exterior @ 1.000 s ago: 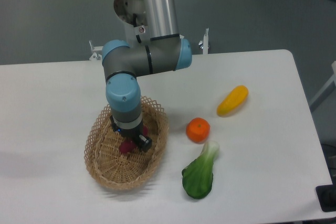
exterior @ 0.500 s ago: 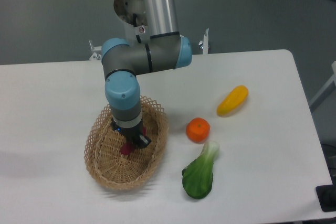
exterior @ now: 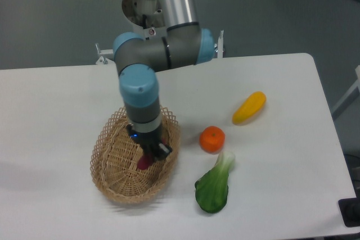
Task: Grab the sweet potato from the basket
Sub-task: 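Lift the sweet potato out of the basket and carry it beside the yellow pepper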
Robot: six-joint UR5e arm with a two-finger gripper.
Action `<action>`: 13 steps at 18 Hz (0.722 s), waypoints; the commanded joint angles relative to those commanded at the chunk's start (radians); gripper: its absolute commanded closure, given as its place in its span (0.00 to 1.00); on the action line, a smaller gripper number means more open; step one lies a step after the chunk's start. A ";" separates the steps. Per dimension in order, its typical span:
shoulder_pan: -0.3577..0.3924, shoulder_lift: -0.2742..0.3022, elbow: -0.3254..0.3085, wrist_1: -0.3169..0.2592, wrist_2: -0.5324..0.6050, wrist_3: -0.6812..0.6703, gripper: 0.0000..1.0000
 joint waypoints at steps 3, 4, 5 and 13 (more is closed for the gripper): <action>0.104 0.009 0.017 -0.018 0.000 0.113 0.83; 0.143 0.017 0.019 -0.023 0.000 0.165 0.83; 0.176 0.020 0.022 -0.026 -0.002 0.212 0.83; 0.338 0.008 0.086 -0.060 -0.015 0.417 0.83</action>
